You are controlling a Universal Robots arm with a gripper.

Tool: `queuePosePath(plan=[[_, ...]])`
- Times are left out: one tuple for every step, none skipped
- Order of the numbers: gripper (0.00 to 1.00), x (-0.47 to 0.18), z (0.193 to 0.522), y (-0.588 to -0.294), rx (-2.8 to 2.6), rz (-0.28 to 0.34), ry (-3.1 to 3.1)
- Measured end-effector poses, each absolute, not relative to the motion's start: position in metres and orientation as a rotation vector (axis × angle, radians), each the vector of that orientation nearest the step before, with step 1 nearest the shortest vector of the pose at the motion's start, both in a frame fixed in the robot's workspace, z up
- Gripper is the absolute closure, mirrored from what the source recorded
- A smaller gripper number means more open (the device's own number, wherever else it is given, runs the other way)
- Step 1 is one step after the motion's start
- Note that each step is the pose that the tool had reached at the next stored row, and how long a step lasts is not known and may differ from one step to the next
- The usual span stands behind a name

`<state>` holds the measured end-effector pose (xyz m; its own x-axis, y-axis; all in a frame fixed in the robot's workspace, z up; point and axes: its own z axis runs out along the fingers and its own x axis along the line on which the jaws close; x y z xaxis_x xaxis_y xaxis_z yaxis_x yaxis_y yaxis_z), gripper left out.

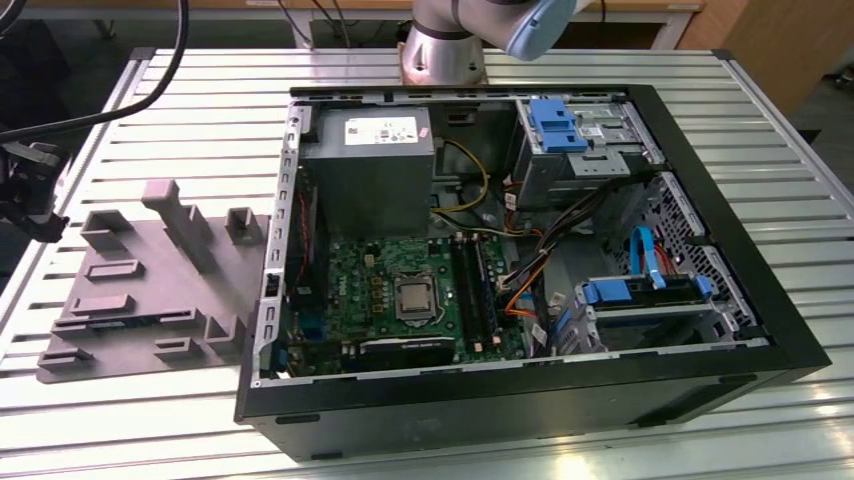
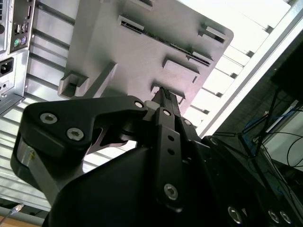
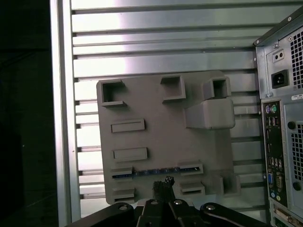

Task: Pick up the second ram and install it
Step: 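Pick up the second ram and move it above second insertion slot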

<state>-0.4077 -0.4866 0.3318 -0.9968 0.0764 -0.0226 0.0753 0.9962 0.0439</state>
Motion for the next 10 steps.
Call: queuePosePath(plan=[[0.89, -0.4077, 0.3318, -0.4866, 0.118, 0.067, 3.114], [0.89, -0.4077, 0.3317, -0.4866, 0.118, 0.067, 3.114], [0.89, -0.4077, 0.3317, -0.4866, 0.118, 0.067, 3.114], [0.89, -0.4077, 0.3317, -0.4866, 0.118, 0.067, 3.114], [0.89, -0.4077, 0.3317, -0.4866, 0.118, 0.067, 3.114], [0.89, -0.4077, 0.3317, -0.4866, 0.118, 0.067, 3.114], [0.89, -0.4078, 0.3317, -0.4866, 0.118, 0.067, 3.114], [0.89, -0.4078, 0.3317, -0.4866, 0.118, 0.067, 3.114], [0.89, -0.4078, 0.3316, -0.4866, 0.118, 0.067, 3.114], [0.89, -0.4078, 0.3317, -0.4866, 0.117, 0.067, 3.114]])
